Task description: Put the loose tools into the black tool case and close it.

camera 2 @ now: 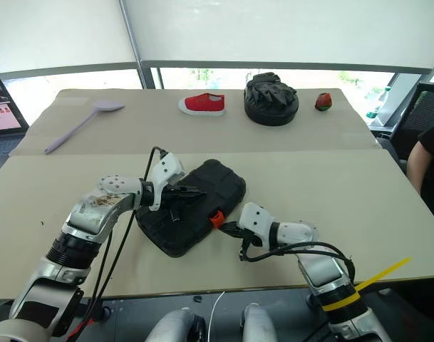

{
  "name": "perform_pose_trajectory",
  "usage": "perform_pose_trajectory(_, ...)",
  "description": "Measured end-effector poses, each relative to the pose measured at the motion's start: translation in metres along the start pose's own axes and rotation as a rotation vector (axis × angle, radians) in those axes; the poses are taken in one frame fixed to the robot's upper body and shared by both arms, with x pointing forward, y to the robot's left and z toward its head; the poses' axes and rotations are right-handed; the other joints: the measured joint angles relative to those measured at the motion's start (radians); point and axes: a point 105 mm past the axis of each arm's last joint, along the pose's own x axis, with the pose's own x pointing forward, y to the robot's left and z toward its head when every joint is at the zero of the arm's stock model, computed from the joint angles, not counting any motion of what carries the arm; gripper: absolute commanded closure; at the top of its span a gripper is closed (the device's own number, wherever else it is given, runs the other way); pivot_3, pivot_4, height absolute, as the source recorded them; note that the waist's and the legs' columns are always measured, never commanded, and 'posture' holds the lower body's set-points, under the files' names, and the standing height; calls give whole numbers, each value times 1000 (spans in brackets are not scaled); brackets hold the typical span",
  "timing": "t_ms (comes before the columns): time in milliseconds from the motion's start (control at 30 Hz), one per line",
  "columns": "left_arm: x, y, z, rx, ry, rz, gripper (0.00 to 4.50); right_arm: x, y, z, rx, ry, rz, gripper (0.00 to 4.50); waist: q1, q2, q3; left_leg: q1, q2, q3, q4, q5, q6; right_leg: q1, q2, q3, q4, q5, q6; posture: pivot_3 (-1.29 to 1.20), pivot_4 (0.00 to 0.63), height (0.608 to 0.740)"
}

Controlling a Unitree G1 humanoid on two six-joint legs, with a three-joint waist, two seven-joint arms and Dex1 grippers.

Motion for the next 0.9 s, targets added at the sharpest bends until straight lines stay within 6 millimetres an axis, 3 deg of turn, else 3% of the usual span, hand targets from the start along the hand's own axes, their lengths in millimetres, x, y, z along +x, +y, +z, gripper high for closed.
perform_pose_trajectory(600,-3,2,-1,1,16,3,4466,16,1,-8,28,14,10,4440,-4,0,0,1,1,0,0,0,-1,0,1,0,0,0,0,0,150,740)
perform_pose_trajectory(900,-3,0,-1,-1,19,3,4466,10,-2,-7,10,37,12,4440,-5,0,0,0,1,0,0,0,-1,-1,0,0,0,-1,0,0,150,740)
